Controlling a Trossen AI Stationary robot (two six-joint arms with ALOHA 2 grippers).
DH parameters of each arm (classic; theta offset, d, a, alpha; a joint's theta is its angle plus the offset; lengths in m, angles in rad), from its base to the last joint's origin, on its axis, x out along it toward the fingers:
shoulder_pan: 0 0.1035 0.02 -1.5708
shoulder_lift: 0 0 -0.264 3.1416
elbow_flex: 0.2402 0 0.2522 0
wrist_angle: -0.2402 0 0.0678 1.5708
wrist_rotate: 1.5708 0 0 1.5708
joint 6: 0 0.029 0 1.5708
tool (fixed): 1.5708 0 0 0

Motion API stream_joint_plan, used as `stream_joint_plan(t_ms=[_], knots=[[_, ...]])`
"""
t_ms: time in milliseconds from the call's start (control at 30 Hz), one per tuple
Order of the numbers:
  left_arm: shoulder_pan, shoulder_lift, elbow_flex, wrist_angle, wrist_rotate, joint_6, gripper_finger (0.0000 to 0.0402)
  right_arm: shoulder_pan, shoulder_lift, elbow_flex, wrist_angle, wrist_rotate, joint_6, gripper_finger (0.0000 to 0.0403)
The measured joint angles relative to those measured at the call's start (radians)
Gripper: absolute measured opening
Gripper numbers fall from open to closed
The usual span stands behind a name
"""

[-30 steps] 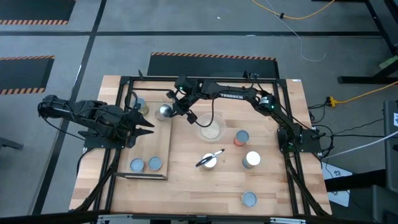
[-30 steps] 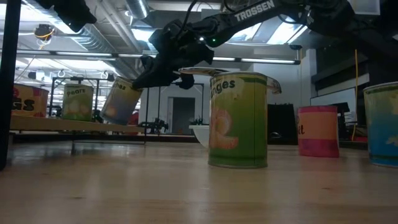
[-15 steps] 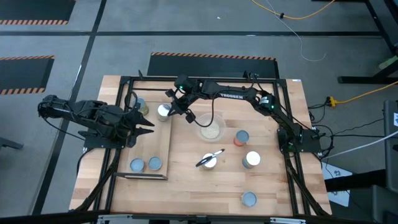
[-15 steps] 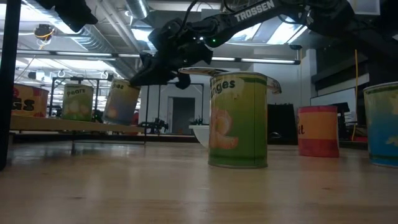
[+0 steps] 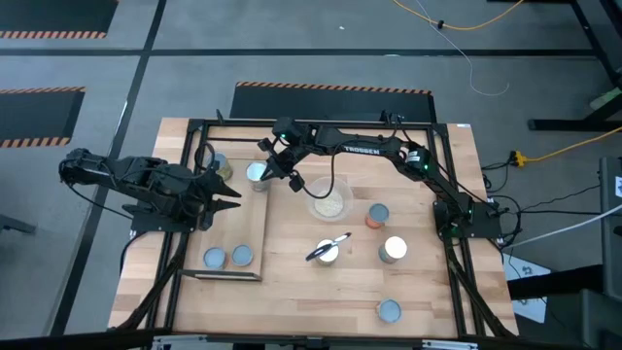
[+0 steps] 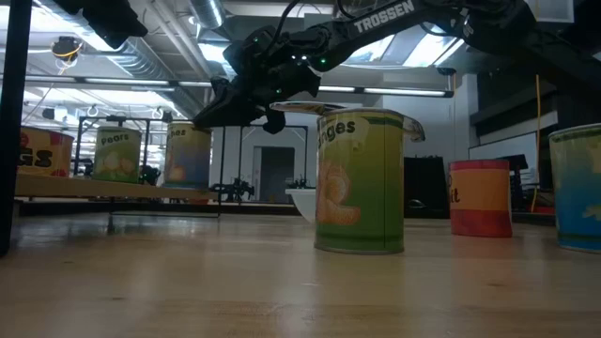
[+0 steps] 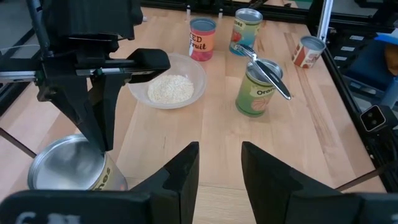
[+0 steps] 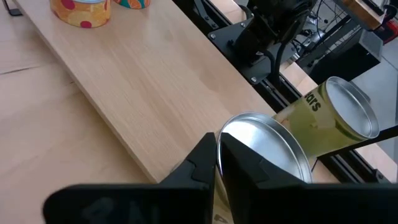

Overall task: Pick and place cans onto a shelf
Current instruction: Put the canned peaches on the shelf

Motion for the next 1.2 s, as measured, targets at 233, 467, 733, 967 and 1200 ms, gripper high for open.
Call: stream_joint_plan(t_ms=[233,467,733,967,1200], knots=[[0.0,0.0,0.0,0.0,-0.022,0.0,0.0113,0.003,0.0,0.0,0.034,0.0,0.0,0.0029],[0.0,0.0,0.0,0.0,-0.022,0.0,0.0113,0.01,-0.003,0.0,0.056,0.0,0.0,0.0029],[0.001,0.007,0.0,0.019,-0.025,0.025,0.0113,0.011,-0.083,0.048,-0.064,0.025,0.0,0.0029],[0.002,0.054,0.0,0.115,-0.163,0.222,0.0113,0.012,-0.196,0.102,-0.353,0.138,0.0,0.0029],[0.072,0.143,0.018,0.204,-0.172,0.361,0.0113,0.012,-0.307,0.109,-0.629,0.167,0.075,0.0029]])
